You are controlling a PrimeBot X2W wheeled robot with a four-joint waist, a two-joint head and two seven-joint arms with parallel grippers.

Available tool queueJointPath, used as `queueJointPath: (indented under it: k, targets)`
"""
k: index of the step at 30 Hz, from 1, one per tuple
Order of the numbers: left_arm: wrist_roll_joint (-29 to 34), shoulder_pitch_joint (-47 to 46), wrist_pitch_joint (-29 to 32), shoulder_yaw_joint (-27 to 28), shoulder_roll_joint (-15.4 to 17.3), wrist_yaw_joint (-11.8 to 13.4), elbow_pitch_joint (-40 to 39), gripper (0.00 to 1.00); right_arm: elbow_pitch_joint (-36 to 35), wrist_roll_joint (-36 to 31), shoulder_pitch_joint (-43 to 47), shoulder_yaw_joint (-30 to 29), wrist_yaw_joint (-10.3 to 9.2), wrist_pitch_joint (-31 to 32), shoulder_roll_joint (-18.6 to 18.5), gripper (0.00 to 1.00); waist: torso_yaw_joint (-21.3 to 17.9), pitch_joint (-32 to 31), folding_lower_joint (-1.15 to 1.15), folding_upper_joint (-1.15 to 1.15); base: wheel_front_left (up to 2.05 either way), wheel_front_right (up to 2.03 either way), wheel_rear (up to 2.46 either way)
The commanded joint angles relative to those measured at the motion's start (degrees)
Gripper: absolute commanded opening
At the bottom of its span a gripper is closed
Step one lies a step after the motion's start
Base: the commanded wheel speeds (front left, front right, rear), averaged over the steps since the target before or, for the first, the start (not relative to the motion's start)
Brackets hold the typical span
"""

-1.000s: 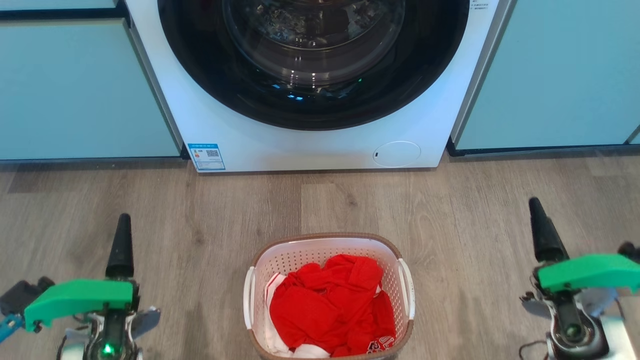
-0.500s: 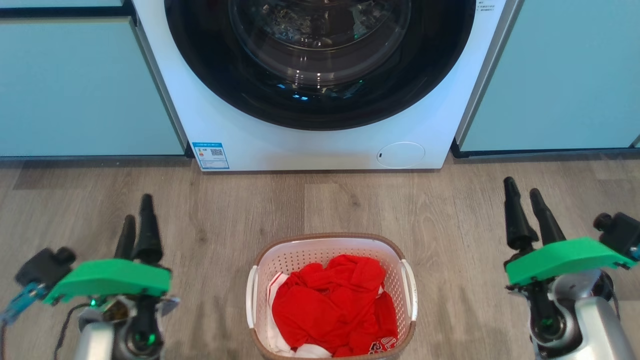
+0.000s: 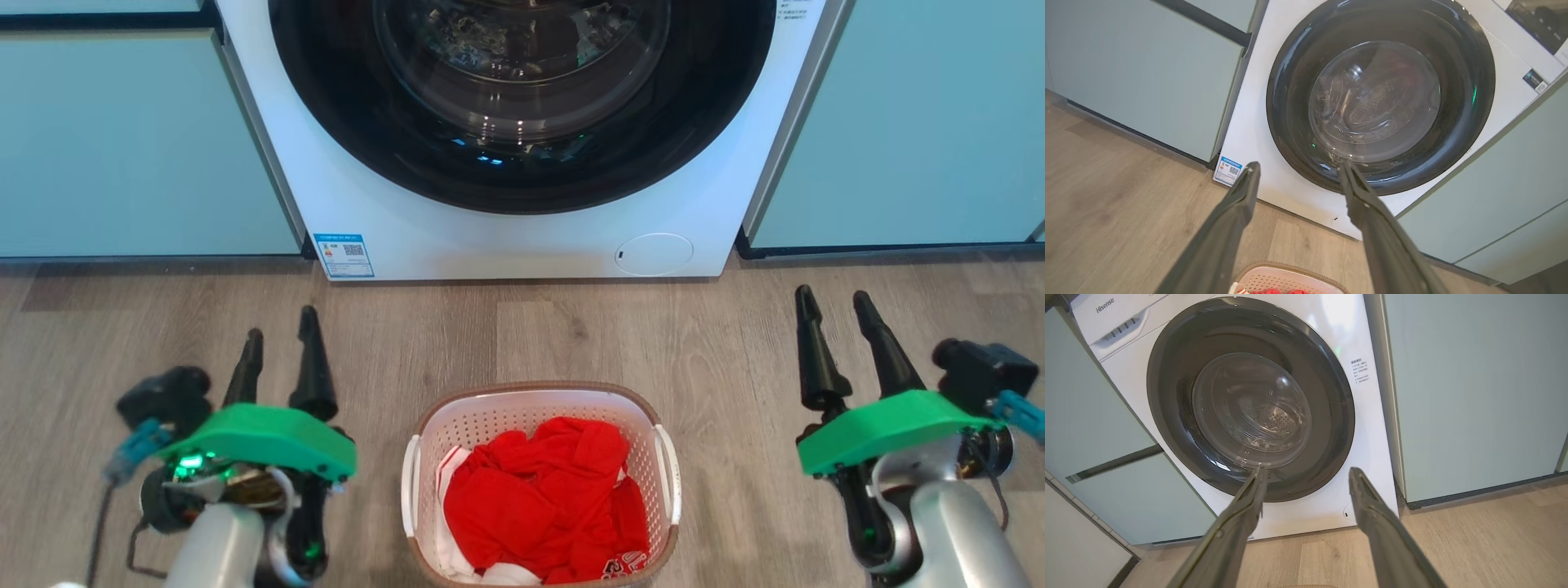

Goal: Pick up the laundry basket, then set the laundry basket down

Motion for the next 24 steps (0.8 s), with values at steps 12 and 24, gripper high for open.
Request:
queueJointPath:
  k: [12,24]
  targets:
    - [11.22,-7.69,-2.76,-16.08,7.94,12.56,-0.65,1.00,0.52,-7.24,-2.49,2.97,0.10,-2.70,-0.76,1.00,-0.37,-0.57,0.00,0.00,0.00,0.00,0.00]
    - [16.34,-10.74,-4.78,-23.53,9.78,16.35,-0.96,1.00,3.10,-14.80,-3.25,4.91,0.11,-4.72,-1.01,1.00,-0.13,-0.81,0.00,0.00,0.00,0.00,0.00]
